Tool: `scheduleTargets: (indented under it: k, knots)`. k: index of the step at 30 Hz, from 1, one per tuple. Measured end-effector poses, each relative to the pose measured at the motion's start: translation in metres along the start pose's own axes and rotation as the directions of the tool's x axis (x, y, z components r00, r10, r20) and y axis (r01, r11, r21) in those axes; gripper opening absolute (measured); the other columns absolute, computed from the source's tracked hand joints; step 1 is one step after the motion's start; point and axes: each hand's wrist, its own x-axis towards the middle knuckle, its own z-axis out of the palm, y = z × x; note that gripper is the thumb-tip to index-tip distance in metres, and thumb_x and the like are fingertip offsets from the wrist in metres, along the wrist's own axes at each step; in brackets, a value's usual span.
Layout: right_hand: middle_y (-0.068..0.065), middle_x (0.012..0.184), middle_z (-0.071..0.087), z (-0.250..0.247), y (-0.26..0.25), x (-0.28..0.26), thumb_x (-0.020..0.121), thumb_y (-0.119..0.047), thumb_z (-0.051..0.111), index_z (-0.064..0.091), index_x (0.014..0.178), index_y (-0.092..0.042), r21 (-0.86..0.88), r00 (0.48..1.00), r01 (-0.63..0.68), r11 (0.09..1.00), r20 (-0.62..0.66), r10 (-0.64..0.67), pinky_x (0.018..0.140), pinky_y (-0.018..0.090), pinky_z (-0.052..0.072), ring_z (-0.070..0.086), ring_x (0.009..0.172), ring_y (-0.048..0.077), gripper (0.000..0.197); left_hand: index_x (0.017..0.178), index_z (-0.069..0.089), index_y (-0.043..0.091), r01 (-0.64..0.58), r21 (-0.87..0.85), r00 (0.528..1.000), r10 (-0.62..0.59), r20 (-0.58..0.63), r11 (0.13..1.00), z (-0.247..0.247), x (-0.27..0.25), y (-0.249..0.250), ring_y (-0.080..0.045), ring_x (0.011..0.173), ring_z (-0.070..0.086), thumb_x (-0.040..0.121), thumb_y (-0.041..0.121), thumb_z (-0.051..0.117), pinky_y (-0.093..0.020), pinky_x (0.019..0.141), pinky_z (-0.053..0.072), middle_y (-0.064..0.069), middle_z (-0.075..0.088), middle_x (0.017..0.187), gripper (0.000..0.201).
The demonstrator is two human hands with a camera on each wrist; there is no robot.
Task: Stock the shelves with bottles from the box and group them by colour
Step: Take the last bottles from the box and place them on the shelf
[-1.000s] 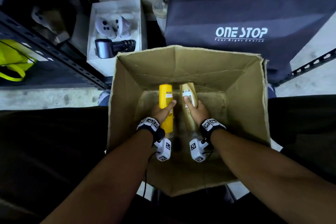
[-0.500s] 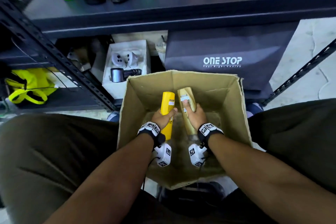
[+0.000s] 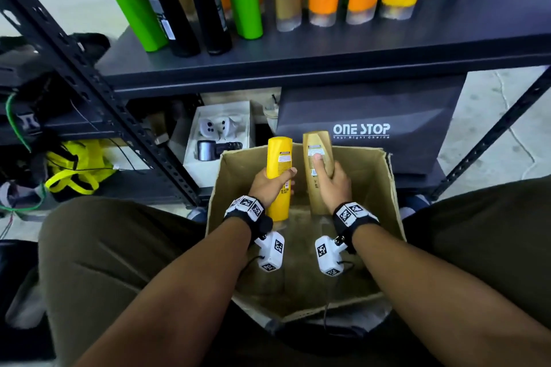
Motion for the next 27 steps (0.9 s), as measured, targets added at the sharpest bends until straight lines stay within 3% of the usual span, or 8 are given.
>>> scheduleTargets:
  k: [4,8,11,15,18,21,23,27]
  knots:
    - [-0.018,0.099,0.068,-0.009,-0.027,0.004,0.081,-0.080,0.049,0.064,0.108,-0.032,0.084,0.997,0.075,0.994,-0.038,-0.072,0.090,0.029,0.044,0.065,0.105,0.014,0.057,0.105,0.070,0.009,-0.070,-0.087,0.997,0.069,-0.022,0.994,0.005,0.002,0.021,-0.027,0.073,0.072,0.083,0.033,0.082,-0.035,0.068,0.060,-0.014,0.076,0.086,0.034]
    - [-0.007,0.122,0.068,-0.014,-0.051,0.006,0.087,-0.073,0.053,0.062,0.126,-0.025,0.167,0.993,0.100,0.981,-0.082,-0.087,0.101,0.033,0.045,0.060,0.119,0.017,0.062,0.102,0.072,0.012,-0.130,-0.150,0.992,0.129,-0.016,0.980,0.011,-0.003,0.042,-0.027,0.072,0.072,0.081,0.036,0.081,-0.036,0.069,0.059,-0.013,0.075,0.084,0.033]
    - [-0.011,0.115,0.069,-0.019,-0.069,0.004,0.090,-0.068,0.054,0.064,0.121,-0.026,0.252,0.984,0.146,0.957,-0.134,-0.115,0.087,0.021,0.044,0.064,0.110,0.009,0.054,0.102,0.070,0.013,-0.184,-0.164,0.983,0.185,-0.013,0.969,0.015,-0.008,0.062,-0.027,0.072,0.072,0.079,0.039,0.081,-0.036,0.069,0.060,-0.012,0.076,0.086,0.037]
    - [-0.019,0.094,0.068,-0.033,-0.096,0.002,0.088,-0.069,0.053,0.062,0.098,-0.032,0.256,0.963,0.240,0.937,-0.182,-0.197,0.073,0.011,0.044,0.063,0.084,-0.013,0.039,0.102,0.068,0.013,-0.293,-0.154,0.956,0.292,-0.026,0.944,0.016,-0.013,0.091,-0.027,0.079,0.074,0.087,0.032,0.079,-0.032,0.067,0.059,-0.017,0.076,0.092,0.026]
    - [-0.012,0.091,0.071,-0.046,-0.117,0.004,0.080,-0.078,0.049,0.062,0.094,-0.033,0.259,0.945,0.298,0.919,-0.214,-0.246,0.073,0.017,0.050,0.065,0.081,-0.005,0.048,0.104,0.068,0.011,-0.340,-0.148,0.939,0.343,-0.001,0.929,0.018,-0.017,0.115,-0.027,0.083,0.075,0.089,0.030,0.078,-0.033,0.069,0.060,-0.017,0.076,0.094,0.026]
    - [-0.019,0.089,0.072,-0.058,-0.137,0.008,0.080,-0.081,0.047,0.062,0.093,-0.037,0.258,0.921,0.353,0.899,-0.264,-0.286,0.072,0.018,0.048,0.065,0.082,-0.007,0.048,0.102,0.069,0.013,-0.395,-0.149,0.916,0.401,0.014,0.907,0.022,-0.023,0.139,-0.026,0.082,0.075,0.090,0.028,0.076,-0.030,0.067,0.059,-0.015,0.077,0.094,0.021]
    - [-0.025,0.094,0.071,-0.066,-0.153,0.010,0.081,-0.081,0.048,0.063,0.096,-0.039,0.270,0.909,0.388,0.881,-0.270,-0.318,0.072,0.016,0.046,0.065,0.085,-0.008,0.047,0.100,0.068,0.013,-0.442,-0.153,0.893,0.450,0.013,0.884,0.027,-0.027,0.157,-0.027,0.083,0.074,0.091,0.027,0.075,-0.035,0.071,0.062,-0.015,0.076,0.093,0.018]
    - [-0.021,0.098,0.072,-0.082,-0.182,0.017,0.078,-0.084,0.051,0.064,0.102,-0.042,0.320,0.897,0.430,0.844,-0.256,-0.360,0.077,0.021,0.049,0.068,0.090,-0.003,0.049,0.100,0.069,0.016,-0.541,-0.138,0.836,0.548,0.016,0.830,0.042,-0.036,0.195,-0.031,0.089,0.074,0.089,0.030,0.077,-0.040,0.078,0.063,-0.012,0.076,0.094,0.019]
